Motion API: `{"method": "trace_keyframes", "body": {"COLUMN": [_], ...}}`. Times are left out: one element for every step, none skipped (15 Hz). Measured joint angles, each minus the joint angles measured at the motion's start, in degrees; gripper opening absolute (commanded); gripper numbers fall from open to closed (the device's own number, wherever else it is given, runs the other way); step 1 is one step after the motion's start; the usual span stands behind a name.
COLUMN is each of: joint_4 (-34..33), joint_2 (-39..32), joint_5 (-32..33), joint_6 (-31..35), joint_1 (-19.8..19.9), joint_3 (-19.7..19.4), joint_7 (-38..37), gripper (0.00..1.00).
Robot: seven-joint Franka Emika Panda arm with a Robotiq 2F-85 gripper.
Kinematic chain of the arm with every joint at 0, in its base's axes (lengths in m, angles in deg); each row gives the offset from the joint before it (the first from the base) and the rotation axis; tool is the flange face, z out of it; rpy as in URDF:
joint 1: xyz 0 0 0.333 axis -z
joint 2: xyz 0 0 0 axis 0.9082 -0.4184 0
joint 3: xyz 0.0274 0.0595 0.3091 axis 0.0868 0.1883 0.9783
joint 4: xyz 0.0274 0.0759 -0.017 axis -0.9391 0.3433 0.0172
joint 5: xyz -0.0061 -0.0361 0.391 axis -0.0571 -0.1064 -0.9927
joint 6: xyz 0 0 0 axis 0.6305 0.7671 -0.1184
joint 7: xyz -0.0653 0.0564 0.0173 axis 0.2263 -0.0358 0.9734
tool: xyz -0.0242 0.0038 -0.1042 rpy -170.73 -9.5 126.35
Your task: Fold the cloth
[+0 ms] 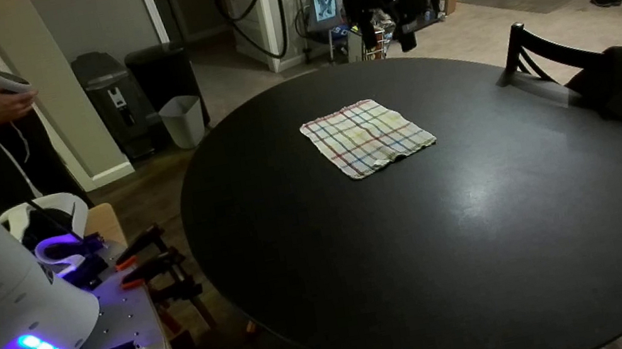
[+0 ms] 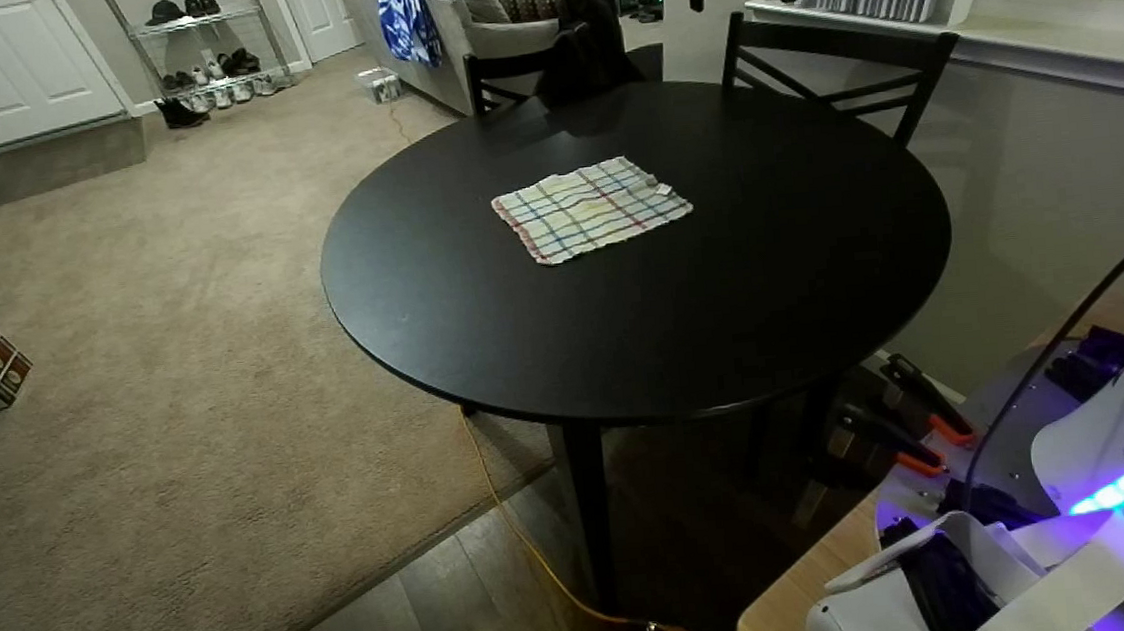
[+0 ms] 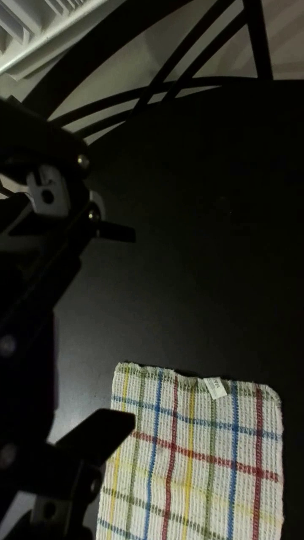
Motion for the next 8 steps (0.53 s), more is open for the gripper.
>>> {"method": "trace_keyframes", "body": {"joint_4": [-0.62,-1.11,-1.47,-1.71,-1.86,-1.89,-1.9,-1.96], "joint_2": [-1.46,-2.63,-3.6,-4.38,-4.89,-5.15,-5.19,-5.15], "joint_5": [0.0,0.0,0.0,0.0,0.0,0.0,-0.01,-0.03], "joint_6": [-0.14,-0.37,-0.79,-1.38,-1.95,-2.45,-2.93,-3.42], "joint_1": [-0.25,-0.45,-0.59,-0.75,-0.92,-1.1,-1.18,-1.22], "joint_3": [-0.33,-0.61,-0.79,-0.97,-1.14,-1.28,-1.31,-1.32], "joint_7": [0.0,0.0,0.0,0.0,0.0,0.0,0.0,0.01], "gripper": [1.0,1.0,1.0,1.0,1.0,1.0,1.0,1.0]}}
